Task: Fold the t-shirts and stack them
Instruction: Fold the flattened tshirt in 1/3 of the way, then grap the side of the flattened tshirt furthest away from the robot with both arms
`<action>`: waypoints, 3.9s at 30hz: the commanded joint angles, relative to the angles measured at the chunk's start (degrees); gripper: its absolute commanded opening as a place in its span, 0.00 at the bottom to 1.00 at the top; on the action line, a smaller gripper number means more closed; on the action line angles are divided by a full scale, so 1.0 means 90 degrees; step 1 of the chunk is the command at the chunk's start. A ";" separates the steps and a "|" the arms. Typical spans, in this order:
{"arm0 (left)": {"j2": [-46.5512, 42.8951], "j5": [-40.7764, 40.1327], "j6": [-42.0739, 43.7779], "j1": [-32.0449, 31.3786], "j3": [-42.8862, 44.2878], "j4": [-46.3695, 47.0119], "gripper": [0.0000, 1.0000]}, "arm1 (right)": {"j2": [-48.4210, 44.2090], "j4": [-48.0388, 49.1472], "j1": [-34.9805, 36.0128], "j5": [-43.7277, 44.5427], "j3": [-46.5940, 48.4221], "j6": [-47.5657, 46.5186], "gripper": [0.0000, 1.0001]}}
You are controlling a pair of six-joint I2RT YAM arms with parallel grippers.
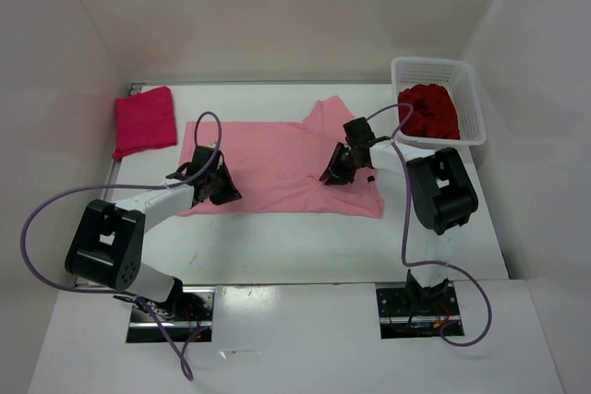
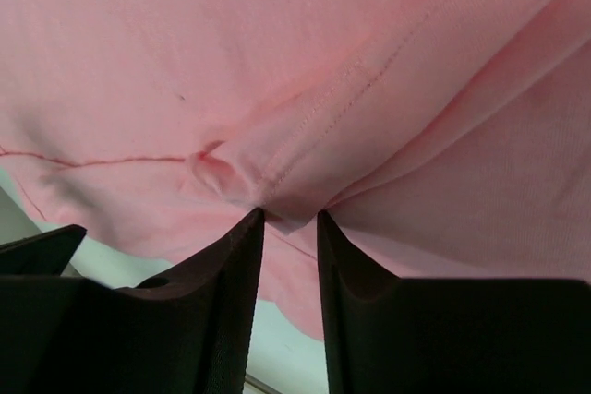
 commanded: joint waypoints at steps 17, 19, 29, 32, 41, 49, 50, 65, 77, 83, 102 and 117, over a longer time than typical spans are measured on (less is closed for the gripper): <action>-0.0884 -0.0358 0.0044 -0.0013 -0.0076 -0.0407 0.17 | 0.1922 -0.0419 0.0123 -0.0273 0.3685 -0.0051 0.39; -0.0884 -0.0357 0.0132 -0.0013 0.0062 -0.0485 0.17 | 0.1592 -0.0487 0.0123 -0.0215 0.3686 -0.0051 0.44; 0.0090 -0.0015 0.0258 -0.0647 0.0501 -0.0262 0.17 | 0.0135 -0.0312 0.1108 0.0011 0.1304 -0.0363 0.00; 0.0336 0.0043 0.0259 -0.0648 0.0658 -0.0144 0.17 | 0.0291 -0.0244 0.1557 0.0127 0.1216 -0.0363 0.00; 0.0785 -0.0308 -0.0140 -0.0648 0.0103 -0.0427 0.17 | 0.0770 -0.0165 0.1793 0.0596 0.0709 -0.0363 0.00; 0.0142 0.0346 -0.0611 -0.0443 -0.0727 -0.0700 0.18 | 0.0507 -0.0214 0.1851 0.0714 -0.0141 -0.0578 0.00; 0.0006 0.0414 -0.0611 -0.0443 -0.0786 -0.0846 0.18 | 0.0429 -0.0214 0.1909 0.0646 -0.0248 -0.0578 0.00; -0.2194 0.0337 -0.0739 -0.0560 -0.0761 -0.1883 0.23 | -0.1104 -0.1298 0.1930 0.0119 -0.0320 -0.0743 0.27; 0.0139 0.0551 0.0063 0.1285 0.1427 -0.0633 0.26 | 0.1549 -0.1952 0.0464 0.1502 0.4347 -0.1972 0.00; 0.0921 0.0689 0.0190 0.1686 0.1772 -0.0477 0.26 | 0.3490 -0.2791 0.0318 0.2139 0.7468 -0.2365 0.30; 0.1625 0.0259 0.0444 0.2116 0.2133 -0.0418 0.27 | 0.5916 -0.4199 0.0445 0.2618 1.1106 -0.2357 0.02; 0.1167 0.0141 0.0444 0.2516 0.1928 -0.0418 0.33 | 0.3642 -0.2812 -0.0374 0.1348 0.8173 -0.1340 0.66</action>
